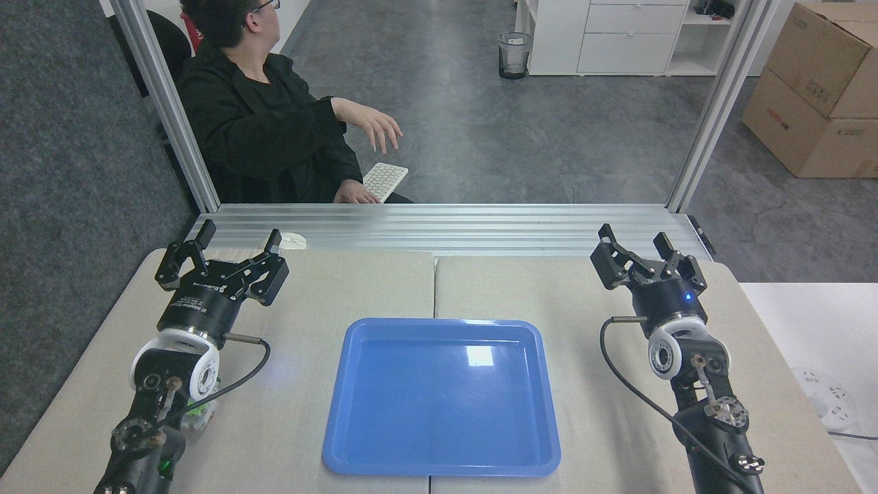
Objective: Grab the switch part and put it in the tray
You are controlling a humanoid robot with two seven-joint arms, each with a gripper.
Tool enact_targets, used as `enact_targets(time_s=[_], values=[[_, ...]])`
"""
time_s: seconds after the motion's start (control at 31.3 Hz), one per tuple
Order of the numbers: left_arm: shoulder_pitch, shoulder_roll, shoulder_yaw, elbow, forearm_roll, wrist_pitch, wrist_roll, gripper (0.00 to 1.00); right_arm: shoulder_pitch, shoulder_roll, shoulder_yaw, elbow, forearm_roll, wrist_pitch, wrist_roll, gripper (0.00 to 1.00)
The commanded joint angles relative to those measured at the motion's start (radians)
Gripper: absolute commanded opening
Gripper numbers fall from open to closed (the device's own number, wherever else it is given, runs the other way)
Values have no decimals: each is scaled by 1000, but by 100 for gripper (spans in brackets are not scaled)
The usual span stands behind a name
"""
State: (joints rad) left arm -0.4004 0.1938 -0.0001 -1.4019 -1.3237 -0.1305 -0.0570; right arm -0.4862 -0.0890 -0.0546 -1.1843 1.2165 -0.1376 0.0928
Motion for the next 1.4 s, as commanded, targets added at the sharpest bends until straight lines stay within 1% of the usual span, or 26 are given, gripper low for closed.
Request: enact_targets(time_s=[0.0, 0.16, 0.54, 0.8, 0.93, 1.37], values=[[2, -1, -21, 1, -2, 0, -1, 99, 0, 0, 1, 0, 0, 1, -1, 100], [2, -4, -20, 1, -2, 2, -4, 99, 0, 0, -1, 0, 0, 1, -1, 100], [0, -1, -20, 6, 0, 52, -10, 99, 0, 0, 1, 0, 0, 1, -1, 100], [-1, -1, -18, 6, 9, 60, -9, 99, 0, 0, -1, 0, 0, 0, 1, 100], [-1, 3, -17, 6, 12, 89, -10, 99, 0, 0, -1, 0, 0, 1, -1, 100], [2, 3, -17, 6, 12, 89, -10, 99, 0, 0, -1, 0, 0, 1, 1, 100]])
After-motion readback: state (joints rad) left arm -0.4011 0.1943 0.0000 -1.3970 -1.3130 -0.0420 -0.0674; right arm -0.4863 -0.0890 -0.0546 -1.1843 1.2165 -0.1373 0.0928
